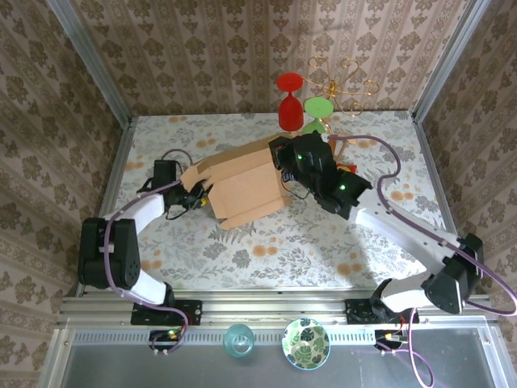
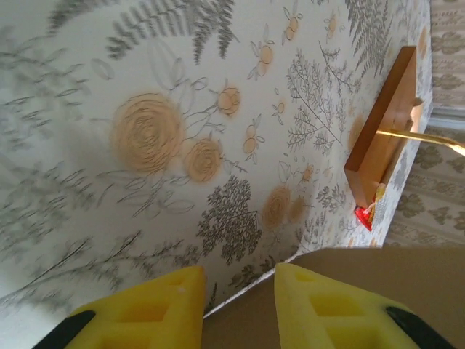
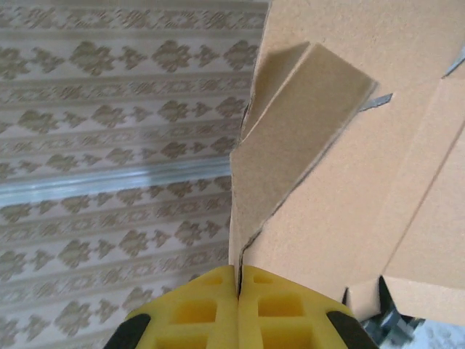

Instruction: Fold the paper box

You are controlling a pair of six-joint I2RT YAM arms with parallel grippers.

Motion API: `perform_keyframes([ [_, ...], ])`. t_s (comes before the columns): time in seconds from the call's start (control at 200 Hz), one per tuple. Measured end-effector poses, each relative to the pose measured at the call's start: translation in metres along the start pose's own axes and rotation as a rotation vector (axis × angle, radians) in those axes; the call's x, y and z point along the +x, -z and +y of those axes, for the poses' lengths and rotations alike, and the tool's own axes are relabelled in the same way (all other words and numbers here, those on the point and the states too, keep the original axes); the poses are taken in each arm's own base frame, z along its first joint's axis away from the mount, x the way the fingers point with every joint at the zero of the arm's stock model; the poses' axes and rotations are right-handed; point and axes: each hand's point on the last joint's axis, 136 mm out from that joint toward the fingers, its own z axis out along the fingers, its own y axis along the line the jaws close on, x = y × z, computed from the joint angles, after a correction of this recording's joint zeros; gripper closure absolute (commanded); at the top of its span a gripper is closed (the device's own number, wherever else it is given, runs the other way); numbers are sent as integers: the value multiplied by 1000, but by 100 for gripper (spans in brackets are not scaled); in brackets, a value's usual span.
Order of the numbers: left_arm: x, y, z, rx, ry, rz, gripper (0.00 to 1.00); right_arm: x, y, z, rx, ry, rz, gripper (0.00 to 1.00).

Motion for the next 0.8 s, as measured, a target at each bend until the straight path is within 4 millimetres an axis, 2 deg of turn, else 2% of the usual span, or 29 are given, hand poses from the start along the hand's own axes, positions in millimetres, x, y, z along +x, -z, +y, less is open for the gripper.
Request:
perform_keyframes([
  [0.105, -20, 37, 10, -25, 50, -105, 60, -6, -21, -20, 31, -4, -18, 100],
  [0.23, -43, 97, 15, -127, 76, -294, 55, -10, -35, -40, 65, -3, -31, 100],
  [0.345, -54, 135, -15, -145, 29, -422, 53, -12, -44, -54, 95, 2, -39, 100],
  [0.475, -52, 167, -45, -117, 13, -521, 53, -15, -49, -61, 110, 2, -47, 100],
  [0.545, -52, 175, -63, -75, 18, -537, 52, -16, -51, -65, 114, -6, -50, 100],
  [0.605, -50, 173, -77, -33, 36, -520, 52, -16, -52, -71, 125, -18, -51, 100],
  [0.795, -18, 130, -102, 23, 67, -354, 51, -18, -55, -91, 160, -45, -60, 100],
])
